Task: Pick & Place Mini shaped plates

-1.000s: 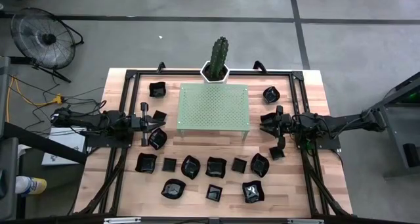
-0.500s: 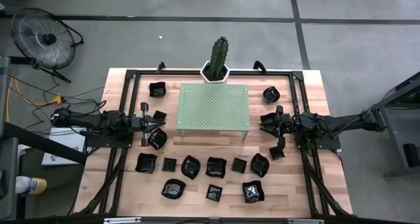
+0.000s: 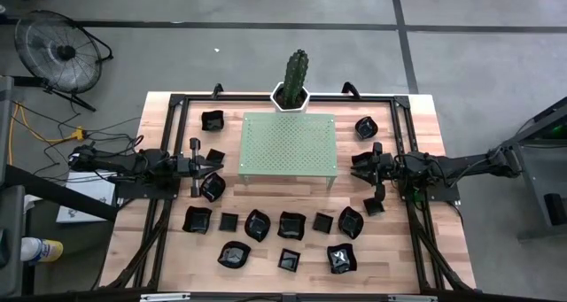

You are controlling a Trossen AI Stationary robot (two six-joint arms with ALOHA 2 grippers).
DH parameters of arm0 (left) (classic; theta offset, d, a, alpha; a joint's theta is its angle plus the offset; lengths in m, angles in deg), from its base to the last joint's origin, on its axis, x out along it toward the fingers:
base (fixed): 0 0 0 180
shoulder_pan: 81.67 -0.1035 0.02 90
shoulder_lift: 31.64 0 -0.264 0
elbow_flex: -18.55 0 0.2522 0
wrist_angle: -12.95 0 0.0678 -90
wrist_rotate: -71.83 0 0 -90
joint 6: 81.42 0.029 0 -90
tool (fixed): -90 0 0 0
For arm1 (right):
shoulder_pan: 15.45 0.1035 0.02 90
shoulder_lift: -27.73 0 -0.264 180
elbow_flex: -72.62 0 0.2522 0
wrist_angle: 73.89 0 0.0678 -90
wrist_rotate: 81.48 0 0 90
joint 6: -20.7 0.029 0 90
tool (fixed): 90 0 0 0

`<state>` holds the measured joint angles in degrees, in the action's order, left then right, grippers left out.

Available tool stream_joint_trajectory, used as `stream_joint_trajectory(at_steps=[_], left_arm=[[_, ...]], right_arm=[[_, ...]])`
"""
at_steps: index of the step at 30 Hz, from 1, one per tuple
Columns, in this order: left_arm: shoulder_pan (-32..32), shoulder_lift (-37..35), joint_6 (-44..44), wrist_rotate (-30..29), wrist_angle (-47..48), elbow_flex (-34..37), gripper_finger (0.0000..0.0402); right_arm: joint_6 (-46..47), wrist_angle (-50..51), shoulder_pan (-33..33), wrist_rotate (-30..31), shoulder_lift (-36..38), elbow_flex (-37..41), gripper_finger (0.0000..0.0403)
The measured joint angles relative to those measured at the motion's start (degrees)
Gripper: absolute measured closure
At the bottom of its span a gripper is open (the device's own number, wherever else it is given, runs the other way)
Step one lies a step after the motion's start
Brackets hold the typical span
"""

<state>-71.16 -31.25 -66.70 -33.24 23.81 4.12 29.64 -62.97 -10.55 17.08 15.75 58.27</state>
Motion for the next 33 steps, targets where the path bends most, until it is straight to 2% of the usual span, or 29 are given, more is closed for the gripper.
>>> stream_joint_trajectory(at_steps=[11,16,19,23,27,33], left_arm=[[0.00,0.01,0.00,0.00,-0.01,0.00,0.0401],[0.01,0.01,0.00,0.00,-0.01,0.00,0.0401],[0.01,0.00,0.00,0.00,0.00,0.00,0.0401],[0.00,0.01,0.00,0.00,0.01,0.00,0.0401],[0.00,-0.01,0.00,0.00,-0.01,-0.01,0.0401],[0.00,0.00,0.00,0.00,-0.01,0.00,0.0401]], right_arm=[[0.48,-1.01,0.00,-0.08,-0.01,0.03,0.0320],[8.22,-3.78,0.00,-1.07,0.02,0.03,0.0320],[14.29,-3.90,0.00,0.89,-0.02,-0.22,0.0320],[19.18,3.01,-0.66,4.05,-0.67,-4.80,0.0320],[19.54,14.00,-2.48,5.24,-2.42,-12.36,0.0320],[21.15,31.08,-7.77,5.97,-9.79,-24.90,0.0320]])
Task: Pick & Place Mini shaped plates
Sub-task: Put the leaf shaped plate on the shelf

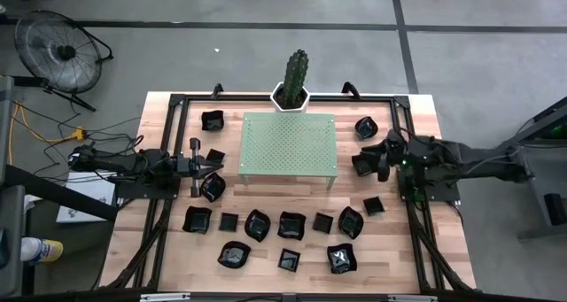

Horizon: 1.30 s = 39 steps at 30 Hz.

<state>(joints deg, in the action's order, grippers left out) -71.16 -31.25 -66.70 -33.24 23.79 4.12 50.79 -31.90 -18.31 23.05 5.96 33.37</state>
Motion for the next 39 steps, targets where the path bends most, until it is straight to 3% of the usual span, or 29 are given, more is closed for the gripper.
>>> stream_joint_trajectory(at_steps=[8,20,39], left_arm=[[0.02,0.01,0.00,0.00,0.00,0.00,0.0401],[0.01,-0.01,0.00,0.00,0.00,0.00,0.0401],[0.02,-0.01,0.00,0.00,0.00,-0.02,0.0401]], right_arm=[[5.63,11.60,-9.71,-1.20,-10.96,-8.78,0.0320],[19.10,12.13,-24.05,-10.54,-26.03,-9.36,0.0320],[30.49,12.95,-39.60,-10.56,-39.92,-9.36,0.0320]])
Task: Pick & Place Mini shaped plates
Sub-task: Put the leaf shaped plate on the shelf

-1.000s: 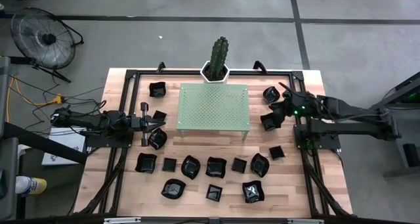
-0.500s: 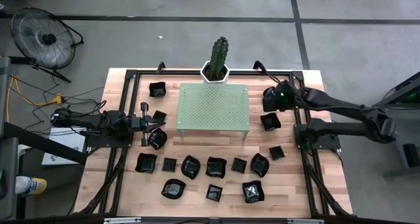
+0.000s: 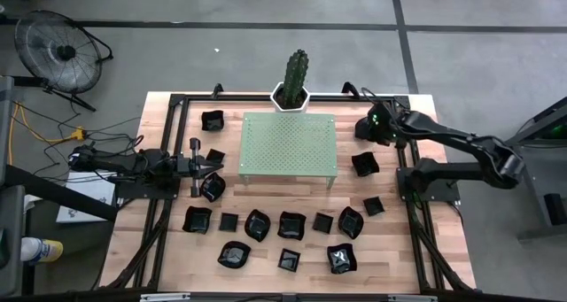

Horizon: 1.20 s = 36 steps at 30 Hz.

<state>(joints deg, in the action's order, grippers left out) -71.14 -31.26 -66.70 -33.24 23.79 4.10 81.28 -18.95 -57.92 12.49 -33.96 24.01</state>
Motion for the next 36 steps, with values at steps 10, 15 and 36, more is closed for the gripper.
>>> stream_joint_trajectory(at_steps=[10,15,36], left_arm=[[-0.02,0.00,0.00,0.00,0.00,0.02,0.0401],[-0.02,0.01,0.00,0.00,0.00,0.02,0.0401],[-0.01,0.00,0.00,0.00,0.01,0.02,0.0401]], right_arm=[[6.49,-1.29,-5.69,0.27,-5.40,0.00,0.0320],[6.51,-3.83,-7.16,0.61,-7.47,0.00,0.0320],[8.30,-3.95,-10.84,2.14,-9.10,0.04,0.0320]])
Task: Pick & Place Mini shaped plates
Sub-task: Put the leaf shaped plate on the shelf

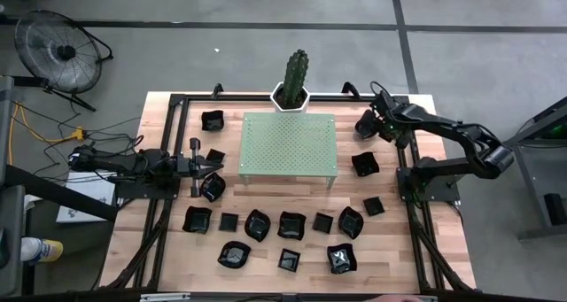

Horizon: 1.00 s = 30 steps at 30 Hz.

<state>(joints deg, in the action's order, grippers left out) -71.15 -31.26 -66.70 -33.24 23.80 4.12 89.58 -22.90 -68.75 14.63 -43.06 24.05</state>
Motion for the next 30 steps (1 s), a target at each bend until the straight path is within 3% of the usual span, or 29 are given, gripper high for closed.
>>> stream_joint_trajectory(at_steps=[30], left_arm=[[-0.01,0.01,0.00,0.00,-0.01,0.00,0.0401]], right_arm=[[-0.17,-7.94,-1.46,-0.61,-8.79,0.04,0.0320]])
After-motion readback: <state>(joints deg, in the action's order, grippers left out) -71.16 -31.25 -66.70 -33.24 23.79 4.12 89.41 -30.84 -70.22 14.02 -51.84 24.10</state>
